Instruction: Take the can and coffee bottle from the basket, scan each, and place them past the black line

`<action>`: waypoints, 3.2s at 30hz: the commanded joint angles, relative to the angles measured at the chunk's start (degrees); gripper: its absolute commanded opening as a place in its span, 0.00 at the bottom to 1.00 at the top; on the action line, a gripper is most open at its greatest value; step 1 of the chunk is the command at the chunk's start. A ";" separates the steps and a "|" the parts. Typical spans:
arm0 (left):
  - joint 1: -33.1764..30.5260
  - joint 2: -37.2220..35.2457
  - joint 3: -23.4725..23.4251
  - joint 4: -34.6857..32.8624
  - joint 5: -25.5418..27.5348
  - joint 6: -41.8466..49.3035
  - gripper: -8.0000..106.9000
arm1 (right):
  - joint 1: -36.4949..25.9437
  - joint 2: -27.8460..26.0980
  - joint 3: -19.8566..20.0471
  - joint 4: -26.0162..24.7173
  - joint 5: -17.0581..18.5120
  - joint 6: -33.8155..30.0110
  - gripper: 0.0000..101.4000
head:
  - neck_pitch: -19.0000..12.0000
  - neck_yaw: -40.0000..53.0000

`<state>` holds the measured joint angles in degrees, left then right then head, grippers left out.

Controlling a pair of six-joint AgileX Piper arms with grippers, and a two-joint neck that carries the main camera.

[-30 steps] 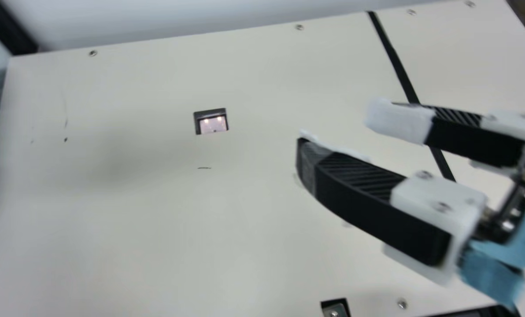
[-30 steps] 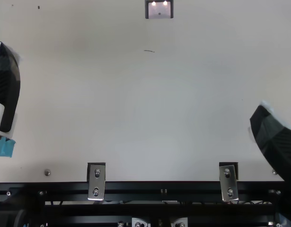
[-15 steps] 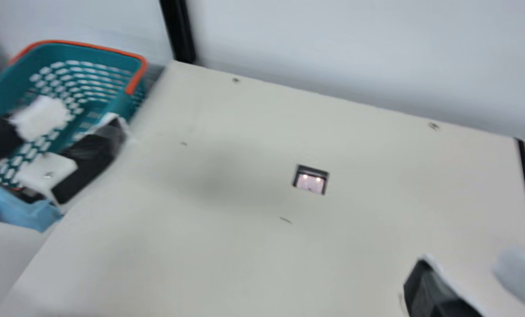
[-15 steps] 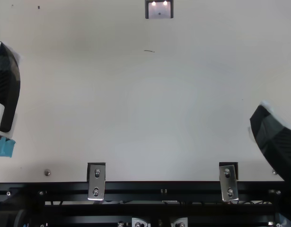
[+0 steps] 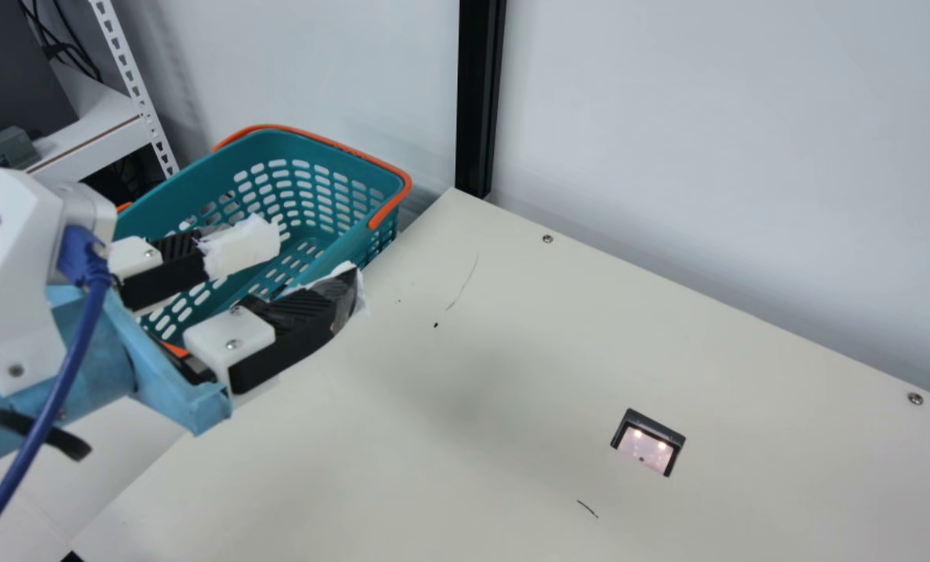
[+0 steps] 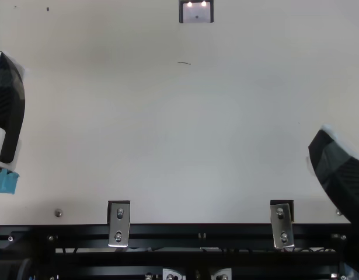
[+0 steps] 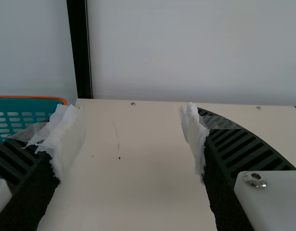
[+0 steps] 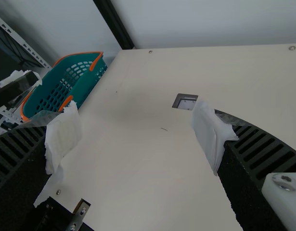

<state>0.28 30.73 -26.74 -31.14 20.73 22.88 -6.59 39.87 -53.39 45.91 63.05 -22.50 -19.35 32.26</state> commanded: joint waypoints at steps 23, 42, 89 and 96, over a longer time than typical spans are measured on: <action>5.73 12.96 -12.07 6.31 -4.68 -7.18 0.85 | 0.00 0.00 0.00 0.00 0.00 0.00 1.00 | -1.19 1.07; 26.55 45.95 -42.23 0.18 10.77 15.79 0.85 | 0.00 0.00 0.00 0.00 0.00 0.00 1.00 | -1.19 1.07; 31.26 90.64 -56.51 19.52 24.45 15.20 0.85 | 0.00 0.00 0.00 0.00 0.00 0.00 1.00 | -1.19 1.07; 30.71 94.14 -56.56 21.64 23.46 14.99 0.85 | 0.00 0.00 0.00 0.00 0.00 0.00 1.00 | -1.19 1.07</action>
<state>31.14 124.36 -83.32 -9.86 44.35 38.00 -6.59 39.87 -53.39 45.91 63.05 -22.50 -19.35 32.26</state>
